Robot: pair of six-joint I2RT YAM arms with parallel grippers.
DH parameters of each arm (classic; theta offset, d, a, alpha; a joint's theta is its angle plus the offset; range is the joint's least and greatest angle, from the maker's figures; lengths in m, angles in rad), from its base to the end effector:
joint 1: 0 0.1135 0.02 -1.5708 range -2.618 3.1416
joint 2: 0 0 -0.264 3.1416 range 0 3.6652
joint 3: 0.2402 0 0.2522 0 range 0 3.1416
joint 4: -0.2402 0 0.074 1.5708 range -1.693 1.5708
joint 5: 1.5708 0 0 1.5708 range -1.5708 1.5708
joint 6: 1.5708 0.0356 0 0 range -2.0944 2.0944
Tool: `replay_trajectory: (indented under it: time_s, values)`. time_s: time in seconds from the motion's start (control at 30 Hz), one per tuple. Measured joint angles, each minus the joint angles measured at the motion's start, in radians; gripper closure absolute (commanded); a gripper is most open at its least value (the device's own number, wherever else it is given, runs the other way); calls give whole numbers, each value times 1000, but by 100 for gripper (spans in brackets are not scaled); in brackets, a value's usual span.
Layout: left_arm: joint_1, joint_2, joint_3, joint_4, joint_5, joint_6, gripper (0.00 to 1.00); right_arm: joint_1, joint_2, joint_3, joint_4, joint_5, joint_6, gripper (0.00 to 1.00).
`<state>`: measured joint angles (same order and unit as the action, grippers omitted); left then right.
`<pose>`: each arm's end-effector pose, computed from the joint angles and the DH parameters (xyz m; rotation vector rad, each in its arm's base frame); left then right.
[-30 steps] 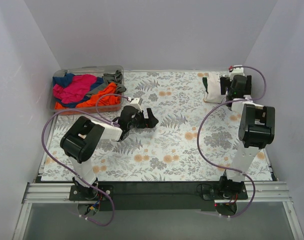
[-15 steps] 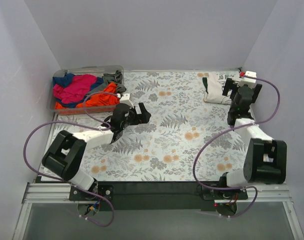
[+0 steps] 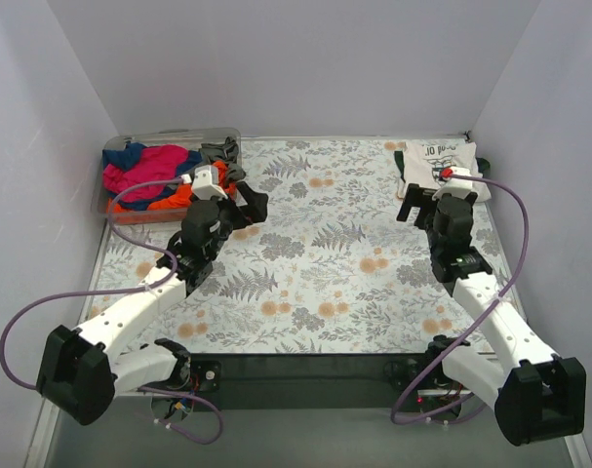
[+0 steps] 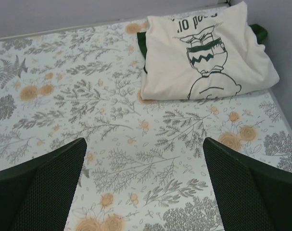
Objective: Fold and stack the t-shirts
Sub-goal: Neatly place the folded tshirt to the corner
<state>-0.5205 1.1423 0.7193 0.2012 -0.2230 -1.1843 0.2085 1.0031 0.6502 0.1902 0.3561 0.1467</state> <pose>0.2333 -0.1246 0.2839 -0.7794 1.7397 -1.0031 0.2321 0.0364 0.2903 0.2076 1.7109 -0.0462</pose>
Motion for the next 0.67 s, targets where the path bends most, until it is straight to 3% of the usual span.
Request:
replay_trajectory:
  time_s: [0.2, 0.67]
  values:
    - [0, -105, -20, -51, -50, 8, 3, 15, -85, 0, -149, -14, 34, 2]
    - [0, -151, -42, -174, -85, 23, 3, 16, -79, 21, -243, -48, 68, 1]
